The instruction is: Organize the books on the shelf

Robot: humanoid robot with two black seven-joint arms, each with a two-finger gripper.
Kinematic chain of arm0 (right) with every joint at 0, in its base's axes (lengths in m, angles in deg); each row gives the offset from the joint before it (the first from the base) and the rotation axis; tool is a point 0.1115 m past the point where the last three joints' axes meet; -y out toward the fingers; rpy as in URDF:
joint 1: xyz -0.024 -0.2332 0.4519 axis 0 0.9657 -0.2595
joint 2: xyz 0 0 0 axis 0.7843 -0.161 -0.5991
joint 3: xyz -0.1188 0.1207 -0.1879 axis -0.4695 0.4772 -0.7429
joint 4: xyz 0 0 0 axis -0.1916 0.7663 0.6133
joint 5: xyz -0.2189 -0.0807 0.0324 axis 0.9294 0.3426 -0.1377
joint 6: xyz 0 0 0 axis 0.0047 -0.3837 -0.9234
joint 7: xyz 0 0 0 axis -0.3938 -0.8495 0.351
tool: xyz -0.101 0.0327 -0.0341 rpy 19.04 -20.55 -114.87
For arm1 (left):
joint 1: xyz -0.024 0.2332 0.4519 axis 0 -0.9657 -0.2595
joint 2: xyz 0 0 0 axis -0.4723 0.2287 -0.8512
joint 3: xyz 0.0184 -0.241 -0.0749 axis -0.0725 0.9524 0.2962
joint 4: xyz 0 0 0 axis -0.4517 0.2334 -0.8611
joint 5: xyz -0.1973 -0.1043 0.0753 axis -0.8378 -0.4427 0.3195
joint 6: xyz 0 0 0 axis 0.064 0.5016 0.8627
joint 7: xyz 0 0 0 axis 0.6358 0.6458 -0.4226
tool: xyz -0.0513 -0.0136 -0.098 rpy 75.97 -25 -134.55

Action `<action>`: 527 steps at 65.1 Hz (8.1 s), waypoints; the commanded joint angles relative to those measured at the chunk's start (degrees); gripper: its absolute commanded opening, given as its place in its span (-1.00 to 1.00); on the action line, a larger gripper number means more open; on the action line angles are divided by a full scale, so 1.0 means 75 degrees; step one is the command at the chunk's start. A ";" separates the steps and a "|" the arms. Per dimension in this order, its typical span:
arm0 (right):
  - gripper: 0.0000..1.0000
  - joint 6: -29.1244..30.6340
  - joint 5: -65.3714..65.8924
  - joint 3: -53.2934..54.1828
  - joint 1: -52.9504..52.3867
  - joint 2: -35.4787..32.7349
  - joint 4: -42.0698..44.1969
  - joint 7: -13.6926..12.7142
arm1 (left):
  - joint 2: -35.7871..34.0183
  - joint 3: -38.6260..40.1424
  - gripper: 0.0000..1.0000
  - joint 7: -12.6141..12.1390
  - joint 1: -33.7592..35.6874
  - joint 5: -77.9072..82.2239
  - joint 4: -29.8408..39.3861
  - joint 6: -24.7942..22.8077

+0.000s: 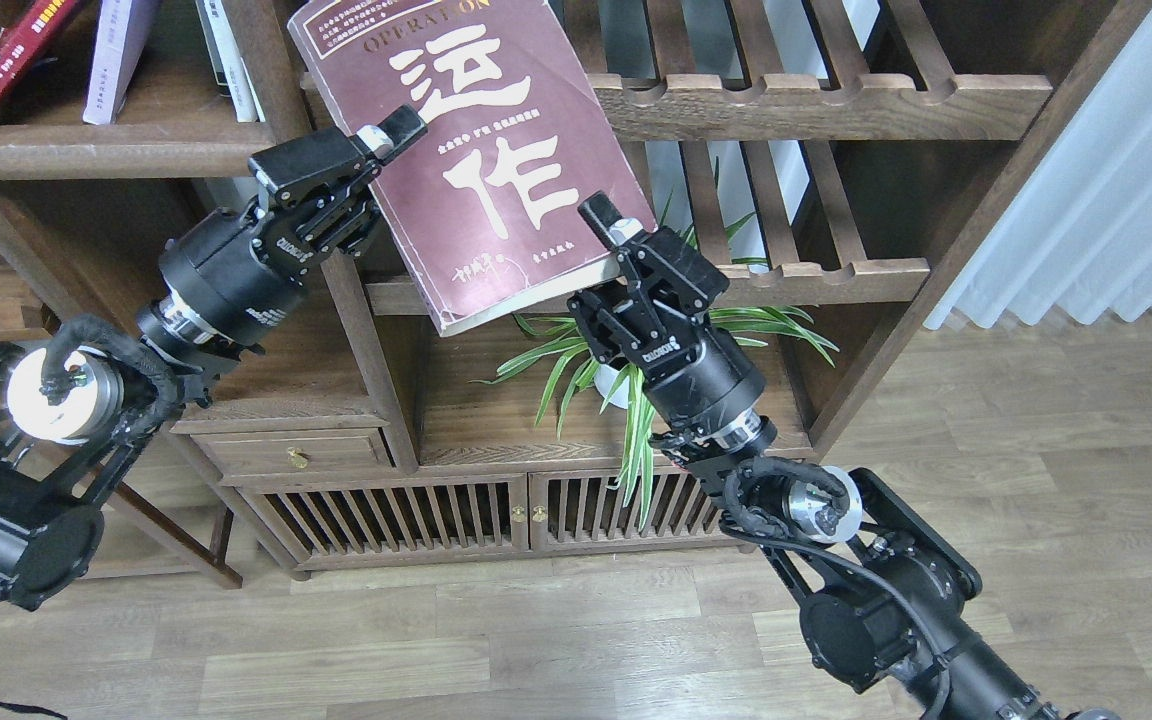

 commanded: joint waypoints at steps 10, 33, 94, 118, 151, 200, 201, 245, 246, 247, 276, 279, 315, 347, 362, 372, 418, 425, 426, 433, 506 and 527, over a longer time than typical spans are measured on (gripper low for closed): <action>0.63 0.0000 0.0000 0.0716 0.0003 0.0000 0.0002 0.1589 | -0.1032 -0.0095 -0.84 -0.0032 0.0001 0.0000 0.0357 0.0006; 0.65 0.0000 0.0012 0.0751 -0.0009 0.0000 0.0108 0.1625 | -0.2893 -0.1359 -0.84 -0.0032 0.0891 0.0117 0.0369 0.0006; 0.65 0.0000 0.0504 0.0634 -0.0079 0.0000 0.0565 0.1578 | -0.6423 -0.3037 -0.87 -0.0032 0.3939 0.1196 -0.0252 0.0006; 0.65 0.0000 0.0504 0.0634 -0.0056 0.0000 0.0576 0.1554 | -0.6258 -0.2674 -0.92 -0.0032 0.4419 0.1125 -0.0638 0.0006; 0.65 0.0000 0.0504 0.0622 -0.0067 0.0000 0.0565 0.1531 | -0.6223 -0.2006 -1.00 -0.0032 0.4431 0.1617 -0.1834 0.0006; 0.65 0.0000 0.0703 0.0505 -0.0009 0.0000 0.0565 0.1519 | -0.5731 -0.1068 -1.00 0.0912 0.4431 0.4102 -0.2373 0.0006; 0.65 0.0000 0.0704 0.0505 -0.0009 0.0000 0.0565 0.1519 | -0.5731 -0.1068 -1.00 0.0947 0.4431 0.4137 -0.2373 0.0006; 0.65 0.0000 0.0727 0.0505 -0.0009 0.0000 0.0553 0.1519 | -0.5087 -0.0880 -1.00 0.2518 0.4396 0.6105 -0.2443 0.0006; 0.65 0.0000 0.0727 0.0505 -0.0009 0.0000 0.0565 0.1519 | -0.5087 -0.0880 -1.00 0.2530 0.4396 0.6210 -0.2478 0.0006; 0.65 0.0000 0.0727 0.0505 -0.0009 0.0000 0.0565 0.1519 | -0.5087 -0.0880 -1.00 0.2553 0.4396 0.6281 -0.2513 0.0006; 0.65 0.0000 0.0750 0.0446 0.0014 0.0000 0.0565 0.1519 | -0.4700 -0.1384 -1.00 0.3971 0.4290 0.7441 -0.2619 0.0006; 0.65 0.0000 0.0750 0.0435 0.0061 0.0000 0.0565 0.1519 | -0.4642 -0.1478 -1.00 0.4041 0.4290 0.7488 -0.2631 0.0006; 0.65 0.0000 0.0750 0.0423 0.0143 0.0000 0.0565 0.1519 | -0.3317 -0.1947 -1.00 0.5307 0.4244 0.8133 -0.2678 0.2087; 0.65 0.0000 0.0762 0.0376 0.0272 0.0000 0.0565 0.1507 | -0.2825 -0.1912 -1.00 0.5366 0.4279 0.8180 -0.2947 0.3177; 0.65 0.0000 0.0762 0.0317 0.0354 0.0000 0.0565 0.1507 | -0.2696 -0.2005 -1.00 0.5401 0.4267 0.8812 -0.3322 0.3071; 0.65 0.0000 0.0774 0.0306 0.0354 0.0000 0.0565 0.1507 | -0.2497 -0.2017 -0.98 0.5647 0.4396 0.9094 -0.3697 0.3060; 0.65 0.0000 0.0774 0.0294 0.0354 0.0000 0.0565 0.1507 | -0.2134 -0.2158 -0.62 0.6092 0.4525 0.9668 -0.4307 0.2450; 0.65 0.0000 0.0774 0.0306 0.0354 0.0000 0.0565 0.1507 | -0.2134 -0.2158 -0.47 0.6209 0.4513 0.9633 -0.4494 0.2427; 0.65 0.0000 0.0774 0.0306 0.0354 0.0000 0.0565 0.1507 | -0.2134 -0.2158 -0.47 0.6209 0.4513 0.9633 -0.4494 0.2427; 0.65 0.0000 0.0774 0.0294 0.0354 0.0000 0.0565 0.1507 | -0.1981 -0.2158 -0.32 0.6327 0.4525 0.9598 -0.4506 0.2427; 0.72 0.0000 0.0903 0.0282 0.0331 0.0000 0.0717 0.1508 | -0.0856 0.1170 0.99 0.6760 0.1021 0.6211 -0.0264 0.0822; 0.92 0.0000 0.1219 0.0118 0.0331 0.0000 0.0787 0.1519 | 0.1088 0.1182 0.99 0.6585 -0.0983 0.6211 0.0228 0.0006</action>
